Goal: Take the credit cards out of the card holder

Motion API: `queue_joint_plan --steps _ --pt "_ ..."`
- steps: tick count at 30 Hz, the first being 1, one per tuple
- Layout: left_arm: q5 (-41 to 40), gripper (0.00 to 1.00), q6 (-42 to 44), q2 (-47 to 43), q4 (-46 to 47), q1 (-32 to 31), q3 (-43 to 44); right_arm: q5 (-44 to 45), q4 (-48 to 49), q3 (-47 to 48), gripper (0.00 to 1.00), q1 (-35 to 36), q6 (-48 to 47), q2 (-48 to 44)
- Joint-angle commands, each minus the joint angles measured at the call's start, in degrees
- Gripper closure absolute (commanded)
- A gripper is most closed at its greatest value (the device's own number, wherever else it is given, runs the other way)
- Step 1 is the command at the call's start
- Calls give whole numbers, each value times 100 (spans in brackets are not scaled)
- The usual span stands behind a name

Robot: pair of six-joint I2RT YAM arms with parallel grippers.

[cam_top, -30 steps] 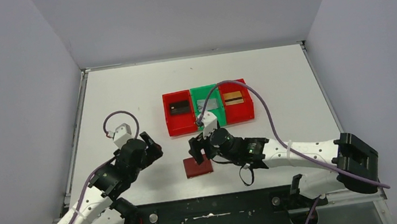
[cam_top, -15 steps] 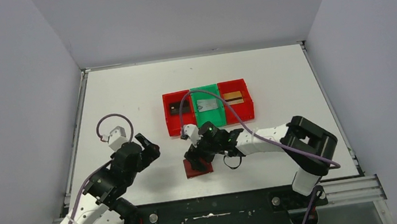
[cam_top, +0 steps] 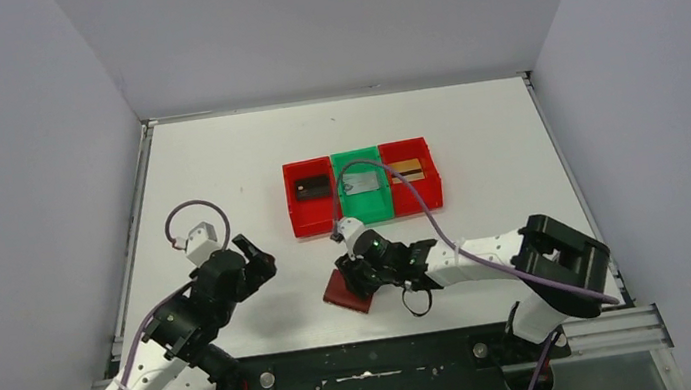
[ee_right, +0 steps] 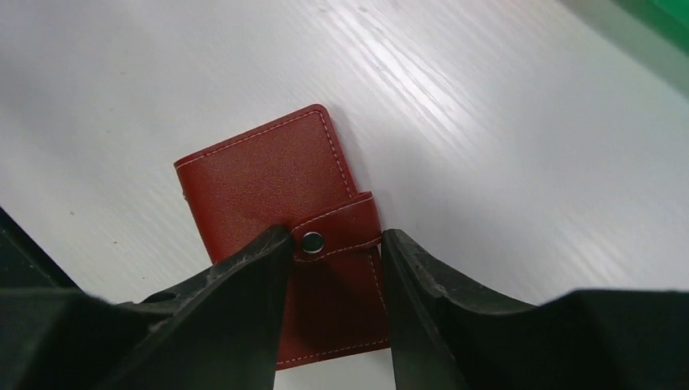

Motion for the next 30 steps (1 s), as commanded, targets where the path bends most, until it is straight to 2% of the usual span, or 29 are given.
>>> queue_joint_plan --steps 1,5,7,8,9,11,14,19,23,26,30 --pt "30 21 37 139 430 19 66 1466 -431 -568 59 16 2141 -687" --pt "314 21 134 454 757 14 14 2073 -889 -757 57 21 3734 -1122" --pt "536 21 215 639 933 19 -5 2058 -683 -911 57 23 4101 -1369" --pt "639 21 252 745 1010 17 -2 2042 -535 -974 53 40 4207 -1482" --pt "733 21 273 829 1067 15 5 2018 -366 -1025 48 72 4172 -1574" --pt "890 21 303 1009 1170 19 8 2074 -317 -991 32 91 3945 -1687" --pt "1064 21 324 1171 1311 20 -7 2244 -750 -728 27 68 3261 -1663" --pt "1104 21 283 1183 1374 27 -60 1854 -1412 -227 29 54 1931 -1371" --pt "1062 21 239 1087 1365 22 -80 1381 -1624 -78 34 96 1534 -1141" --pt "1048 21 219 1041 1358 24 -89 1082 -1533 -26 38 105 1467 -926" --pt "1067 21 216 1068 1349 28 -51 1262 -1654 131 45 151 1686 -503"
